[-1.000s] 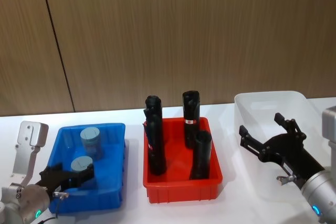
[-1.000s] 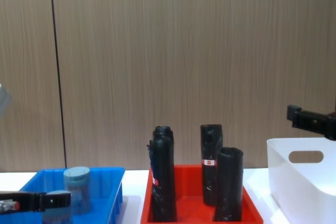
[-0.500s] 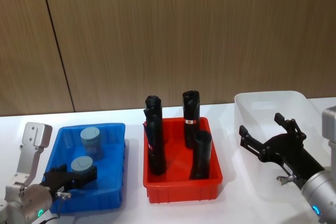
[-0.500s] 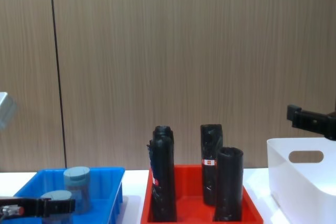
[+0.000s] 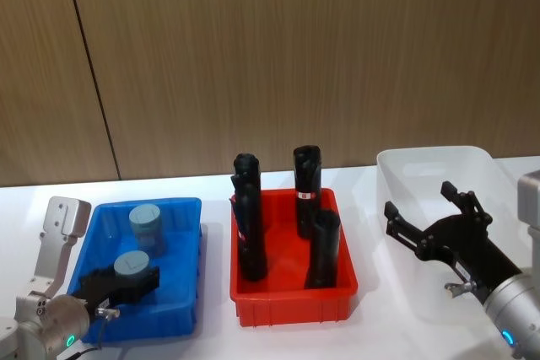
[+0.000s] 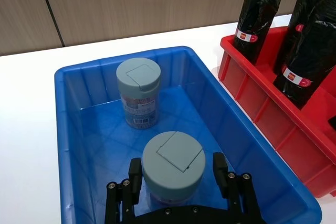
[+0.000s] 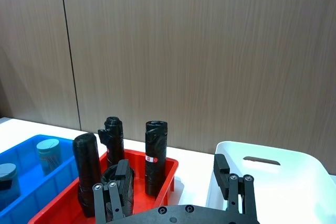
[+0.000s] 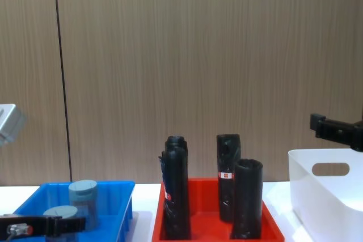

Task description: Pick the cotton swabs from the blue box and place them into the white box.

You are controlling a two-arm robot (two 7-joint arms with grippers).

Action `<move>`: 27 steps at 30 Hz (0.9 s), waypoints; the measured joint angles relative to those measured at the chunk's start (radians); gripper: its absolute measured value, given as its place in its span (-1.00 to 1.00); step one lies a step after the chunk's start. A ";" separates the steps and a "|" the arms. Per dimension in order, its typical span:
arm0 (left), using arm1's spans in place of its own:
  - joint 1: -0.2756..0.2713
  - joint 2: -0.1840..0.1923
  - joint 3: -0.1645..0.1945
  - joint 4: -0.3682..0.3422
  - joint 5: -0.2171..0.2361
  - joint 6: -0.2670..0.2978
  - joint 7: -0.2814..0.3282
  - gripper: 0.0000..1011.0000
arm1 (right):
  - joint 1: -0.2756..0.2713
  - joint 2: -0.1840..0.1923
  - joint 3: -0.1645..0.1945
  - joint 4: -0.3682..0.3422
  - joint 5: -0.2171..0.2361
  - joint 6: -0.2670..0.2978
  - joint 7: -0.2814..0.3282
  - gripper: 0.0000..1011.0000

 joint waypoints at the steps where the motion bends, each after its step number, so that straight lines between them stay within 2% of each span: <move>1: -0.001 -0.001 0.000 0.002 0.001 -0.001 -0.001 0.66 | 0.000 0.000 0.000 0.000 0.000 0.000 0.000 0.98; 7: -0.006 -0.004 0.002 0.013 0.009 -0.012 -0.009 0.33 | 0.000 0.000 0.000 0.000 0.000 0.000 0.000 0.98; 18: 0.001 -0.002 0.002 0.000 0.025 -0.038 -0.010 0.33 | 0.000 0.000 0.000 0.000 0.000 0.000 0.000 0.98; 27: 0.023 0.016 -0.004 -0.056 0.049 -0.097 -0.027 0.33 | 0.000 0.000 0.000 0.000 0.000 0.000 0.000 0.98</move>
